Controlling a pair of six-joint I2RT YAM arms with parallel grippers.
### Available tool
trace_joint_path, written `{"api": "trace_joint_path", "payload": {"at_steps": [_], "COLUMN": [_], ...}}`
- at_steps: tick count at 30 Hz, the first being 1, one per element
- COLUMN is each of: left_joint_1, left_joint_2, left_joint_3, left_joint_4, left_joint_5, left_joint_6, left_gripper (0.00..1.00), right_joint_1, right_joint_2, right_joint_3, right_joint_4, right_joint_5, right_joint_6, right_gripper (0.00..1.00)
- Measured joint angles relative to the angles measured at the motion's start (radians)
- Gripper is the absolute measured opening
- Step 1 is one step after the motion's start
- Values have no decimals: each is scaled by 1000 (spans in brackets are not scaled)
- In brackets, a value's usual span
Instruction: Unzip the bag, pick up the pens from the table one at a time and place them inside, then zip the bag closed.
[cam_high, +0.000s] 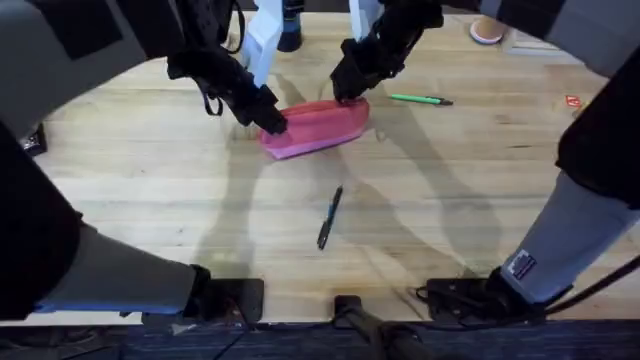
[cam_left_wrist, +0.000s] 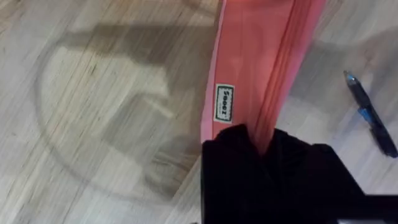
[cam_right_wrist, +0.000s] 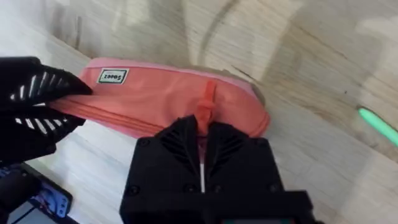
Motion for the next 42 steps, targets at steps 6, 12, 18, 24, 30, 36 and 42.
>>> {"api": "trace_joint_path", "payload": {"at_steps": [6,12,18,24,30,36,42], "left_joint_1": [0,0,0,0,0,0,0], "left_joint_2": [0,0,0,0,0,0,0], "left_joint_3": [0,0,0,0,0,0,0], "left_joint_4": [0,1,1,1,1,1,0], "left_joint_5": [0,0,0,0,-1,-1,-1], "left_joint_6": [0,0,0,0,0,0,0], "left_gripper": [43,43,43,43,43,43,43], "right_joint_1": [0,0,0,0,-4,3,62], "right_joint_2": [0,0,0,0,0,0,0], "right_joint_3": [0,0,0,0,-3,-4,-5], "right_joint_4": [8,10,11,13,41,75,127], "right_joint_5": [0,0,0,-16,-122,-246,-282], "right_joint_6": [0,0,-1,-3,-3,-2,10], "right_gripper": [30,31,31,32,32,32,32]}}
